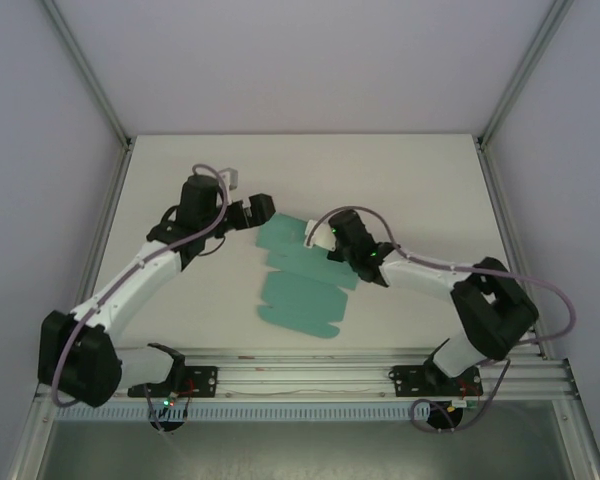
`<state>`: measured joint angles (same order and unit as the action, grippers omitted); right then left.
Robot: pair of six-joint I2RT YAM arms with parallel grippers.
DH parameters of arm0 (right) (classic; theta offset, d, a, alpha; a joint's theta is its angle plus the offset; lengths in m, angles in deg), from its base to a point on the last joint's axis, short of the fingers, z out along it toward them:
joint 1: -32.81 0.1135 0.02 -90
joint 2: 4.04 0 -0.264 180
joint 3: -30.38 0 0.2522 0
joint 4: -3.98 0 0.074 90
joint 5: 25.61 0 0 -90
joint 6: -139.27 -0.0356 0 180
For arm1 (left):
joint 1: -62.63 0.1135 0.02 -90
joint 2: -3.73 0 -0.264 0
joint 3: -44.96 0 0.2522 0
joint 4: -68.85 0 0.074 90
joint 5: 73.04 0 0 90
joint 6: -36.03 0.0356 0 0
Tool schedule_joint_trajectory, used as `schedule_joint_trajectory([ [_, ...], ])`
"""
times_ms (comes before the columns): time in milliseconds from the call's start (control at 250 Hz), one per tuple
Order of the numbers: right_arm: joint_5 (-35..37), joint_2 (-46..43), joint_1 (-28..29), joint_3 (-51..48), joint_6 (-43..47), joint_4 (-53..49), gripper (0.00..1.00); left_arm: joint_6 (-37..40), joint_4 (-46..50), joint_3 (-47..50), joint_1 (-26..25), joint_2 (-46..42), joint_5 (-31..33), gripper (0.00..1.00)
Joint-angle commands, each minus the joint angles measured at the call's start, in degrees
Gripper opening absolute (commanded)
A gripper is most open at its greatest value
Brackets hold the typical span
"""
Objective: Assemble paper box
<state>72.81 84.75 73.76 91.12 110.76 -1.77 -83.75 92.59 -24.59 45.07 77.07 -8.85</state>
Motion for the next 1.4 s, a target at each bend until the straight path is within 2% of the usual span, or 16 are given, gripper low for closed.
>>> schedule_joint_trajectory([
  [0, 7.5, 1.2, 1.8, -0.5, 7.2, 8.9, 0.00, -0.1, -1.0, -6.3, 0.2, 4.7, -4.8, 1.00],
  [172, 3.4, 0.2, 2.1, 0.9, 5.5, 6.8, 0.00, 1.7, 3.2, -14.7, -0.1, 14.8, -12.0, 0.99],
  [272, 3.1, -0.2, 2.0, 1.1, 5.2, 5.7, 0.00, 1.7, 3.5, -17.0, -0.2, 18.8, -15.6, 0.93],
  [392, 3.2, 0.5, 2.0, 1.2, 3.7, 6.2, 0.00, 1.3, 3.0, -17.3, -0.8, 21.4, -18.0, 0.84],
  [520, 3.8, -0.1, 1.9, 1.4, 1.4, 7.0, 0.00, 1.1, 4.8, -15.7, -1.7, 21.9, -17.3, 0.74],
  [807, 4.9, -1.5, 1.9, 1.3, -2.2, 8.8, 0.00, -3.8, -0.7, -9.7, -3.1, 22.6, -20.4, 0.65],
  [1007, 3.2, -1.2, 2.0, 0.8, -3.5, 9.3, 0.00, -12.3, -13.8, -6.3, -4.2, 24.0, -26.0, 0.60],
  [1259, -2.0, -0.5, 2.0, -1.4, -2.6, 14.5, 0.00, -24.5, -30.4, -3.8, -5.0, 29.1, -24.9, 0.35],
  [1395, -2.5, -0.1, 2.1, -2.2, -1.9, 16.6, 0.00, -27.1, -33.9, -3.7, -5.6, 31.0, -24.7, 0.29],
])
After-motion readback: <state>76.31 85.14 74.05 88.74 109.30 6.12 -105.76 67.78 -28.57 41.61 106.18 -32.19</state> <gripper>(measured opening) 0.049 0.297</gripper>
